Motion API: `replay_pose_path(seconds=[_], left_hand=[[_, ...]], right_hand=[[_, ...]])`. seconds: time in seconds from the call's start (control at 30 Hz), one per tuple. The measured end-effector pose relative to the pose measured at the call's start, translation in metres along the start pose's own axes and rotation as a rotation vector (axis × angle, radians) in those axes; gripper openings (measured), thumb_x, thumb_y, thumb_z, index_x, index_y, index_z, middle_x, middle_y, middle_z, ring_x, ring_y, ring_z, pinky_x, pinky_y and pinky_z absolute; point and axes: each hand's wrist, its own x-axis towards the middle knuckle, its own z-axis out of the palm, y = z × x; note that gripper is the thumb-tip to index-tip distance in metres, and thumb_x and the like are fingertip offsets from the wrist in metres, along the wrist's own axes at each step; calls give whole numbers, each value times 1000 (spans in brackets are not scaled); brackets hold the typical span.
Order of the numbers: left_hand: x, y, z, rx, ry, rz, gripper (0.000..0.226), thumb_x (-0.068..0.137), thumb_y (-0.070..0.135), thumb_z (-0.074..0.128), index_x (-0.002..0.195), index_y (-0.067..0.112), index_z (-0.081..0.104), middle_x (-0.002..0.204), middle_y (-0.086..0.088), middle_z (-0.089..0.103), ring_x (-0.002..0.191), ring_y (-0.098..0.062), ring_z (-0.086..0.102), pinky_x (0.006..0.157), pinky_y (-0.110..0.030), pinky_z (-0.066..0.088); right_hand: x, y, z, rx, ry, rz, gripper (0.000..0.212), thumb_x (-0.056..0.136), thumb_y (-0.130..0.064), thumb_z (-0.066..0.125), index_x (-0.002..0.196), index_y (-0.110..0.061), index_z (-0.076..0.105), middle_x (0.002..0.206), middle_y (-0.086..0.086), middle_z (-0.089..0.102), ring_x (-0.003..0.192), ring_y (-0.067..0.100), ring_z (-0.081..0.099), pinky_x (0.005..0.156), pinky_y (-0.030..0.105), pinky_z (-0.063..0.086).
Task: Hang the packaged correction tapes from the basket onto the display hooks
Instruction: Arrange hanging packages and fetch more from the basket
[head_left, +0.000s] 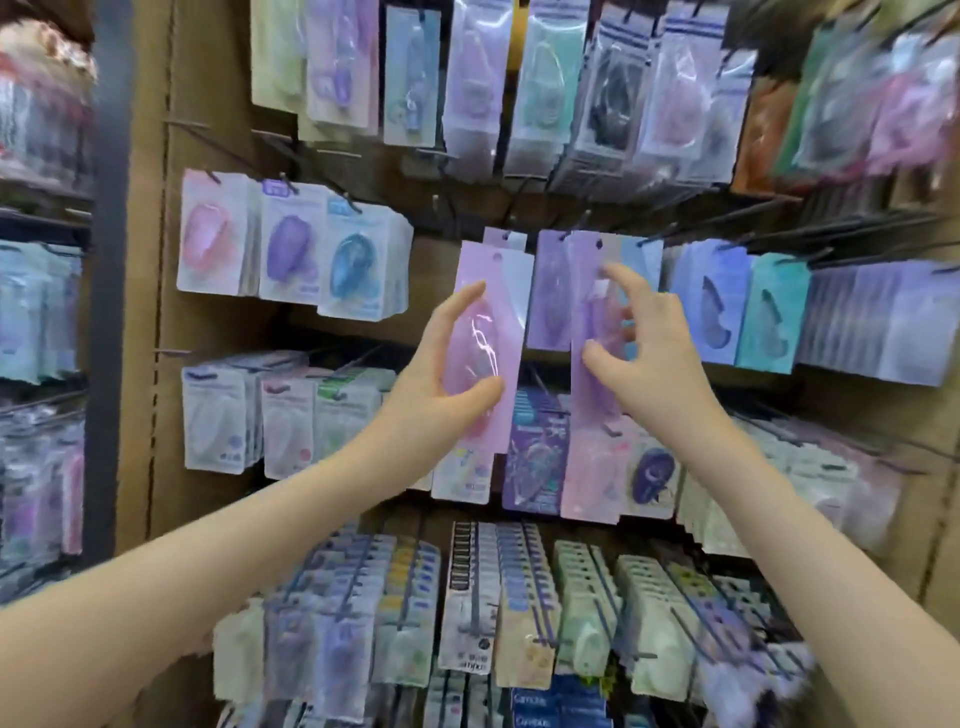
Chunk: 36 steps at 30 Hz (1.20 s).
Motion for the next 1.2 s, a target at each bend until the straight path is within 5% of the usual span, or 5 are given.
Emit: replay_pose_path(seconds=[0.2,0.43,0.7,0.93,1.2], left_hand=[[53,-35,-15,-19,44,26,74,79,17,59,142,42,30,148,22,29,139,-2,28,116,-43,27],[91,-72,-22,22,-31,69,79,79,20,62,144,42,23,148,12,33,136,-9,35,111,-49,35],[112,-80,-14,54,-47,84,75,88,18,65,142,48,22,144,27,30,134,3,33,111,-40,37],[113,-84,-8,110,-24,88,75,87,5,62,138,48,30,131,46,28,119,29,28,82,8,31],[127,-79,-1,276,110,102,64,87,11,61,135,41,32,114,37,42,96,30,43,70,2,42]], right_hand=[[64,41,30,-132,45,76,65,91,-23,58,149,-30,30,113,0,35,88,13,43,71,15,30],[73,69,50,-132,203,-69,66,90,-17,62,148,-28,32,113,-1,37,93,4,41,73,2,35],[85,70,40,-175,152,-93,64,91,-21,59,148,-33,31,114,-1,37,89,3,41,74,3,37],[83,68,36,-278,135,-119,63,93,-27,57,148,-35,28,111,-4,34,84,2,37,64,8,37],[100,60,39,-329,-59,30,56,94,-29,51,146,-29,31,108,-1,32,91,21,46,72,30,38]])
